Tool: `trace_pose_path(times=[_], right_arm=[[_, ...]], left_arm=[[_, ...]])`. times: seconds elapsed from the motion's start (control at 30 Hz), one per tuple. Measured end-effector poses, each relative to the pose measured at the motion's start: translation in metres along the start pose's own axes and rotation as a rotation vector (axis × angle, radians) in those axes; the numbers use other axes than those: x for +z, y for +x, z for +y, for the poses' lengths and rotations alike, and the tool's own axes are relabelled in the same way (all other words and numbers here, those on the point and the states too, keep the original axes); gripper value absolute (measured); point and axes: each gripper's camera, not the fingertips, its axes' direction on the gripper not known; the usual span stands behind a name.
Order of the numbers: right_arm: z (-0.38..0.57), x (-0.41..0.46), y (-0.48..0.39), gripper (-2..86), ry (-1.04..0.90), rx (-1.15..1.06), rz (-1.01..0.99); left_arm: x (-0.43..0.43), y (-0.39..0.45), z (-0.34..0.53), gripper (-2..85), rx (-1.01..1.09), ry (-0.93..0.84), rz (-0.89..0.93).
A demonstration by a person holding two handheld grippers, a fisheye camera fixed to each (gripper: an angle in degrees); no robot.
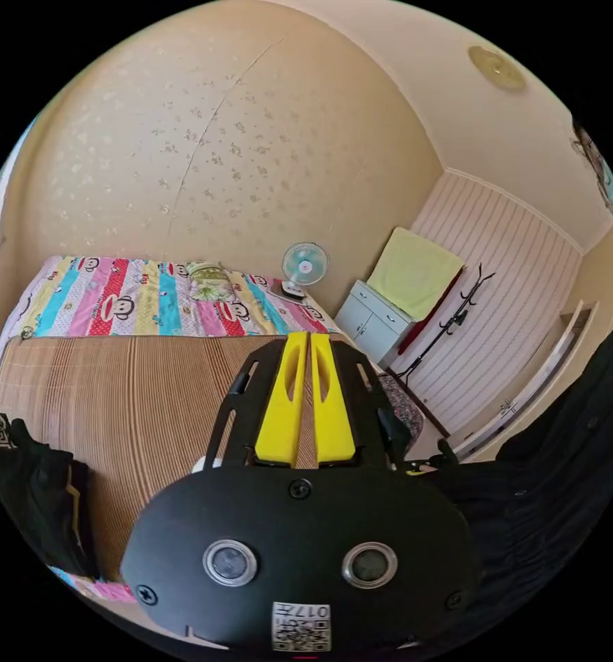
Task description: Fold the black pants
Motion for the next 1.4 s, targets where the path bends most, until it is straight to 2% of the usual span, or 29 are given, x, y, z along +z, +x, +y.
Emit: trace_pose_path(times=[0.1, 0.3, 0.4, 0.53, 0.63, 0.7, 0.83, 0.9, 0.97, 1.03, 1.1, 1.2, 1.27, 1.33, 1.4], right_arm=[[-0.02, -0.005, 0.049, 5.5, 0.037, 0.172, -0.166], [-0.066, 0.005, 0.102, 10.9, 0.059, 0.381, -0.289], [-0.092, 0.004, 0.112, 12.1, 0.097, 0.393, -0.282], [-0.127, -0.002, 0.119, 11.2, 0.159, 0.393, -0.394], [-0.154, -0.023, 0.093, 6.2, 0.189, 0.385, -0.272], [-0.16, -0.058, 0.027, 4.2, 0.343, 0.127, -0.164], [-0.169, -0.091, -0.078, 3.3, 0.463, -0.199, -0.28], [-0.182, -0.082, -0.171, 3.3, 0.386, -0.563, -0.257], [-0.183, -0.06, -0.23, 3.3, 0.307, -0.781, -0.301], [-0.19, -0.024, -0.272, 3.4, 0.195, -0.815, -0.398], [-0.195, 0.033, -0.311, 3.4, 0.0, -0.847, -0.478], [-0.195, 0.076, -0.322, 3.6, -0.155, -0.766, -0.497], [-0.197, 0.073, -0.3, 3.9, -0.108, -0.702, -0.582], [-0.207, 0.07, -0.258, 4.6, -0.068, -0.545, -0.584], [-0.221, 0.059, -0.178, 6.1, 0.021, -0.293, -0.523]], left_arm=[[0.027, 0.027, -0.013, -0.5, 0.043, -0.066, -0.02], [0.071, 0.058, -0.037, -0.5, 0.032, -0.134, -0.103], [0.091, 0.071, -0.044, -0.4, 0.013, -0.167, -0.13], [0.117, 0.078, -0.048, -0.3, -0.018, -0.234, -0.163], [0.122, 0.08, -0.051, -0.5, -0.058, -0.219, -0.183], [0.123, 0.082, -0.053, -0.7, -0.067, -0.209, -0.202], [0.123, 0.088, -0.059, -0.9, -0.069, -0.19, -0.244], [0.125, 0.09, -0.061, -0.9, -0.061, -0.186, -0.258], [0.127, 0.09, -0.062, -1.0, -0.068, -0.176, -0.273], [0.133, 0.088, -0.062, -1.0, -0.093, -0.167, -0.257], [0.139, 0.087, -0.064, -1.0, -0.104, -0.178, -0.237], [0.145, 0.09, -0.071, -1.0, -0.084, -0.183, -0.256], [0.144, 0.091, -0.074, -0.9, -0.067, -0.174, -0.272], [0.144, 0.088, -0.075, -0.8, -0.076, -0.165, -0.292], [0.145, 0.082, -0.075, -0.5, -0.093, -0.158, -0.299]])
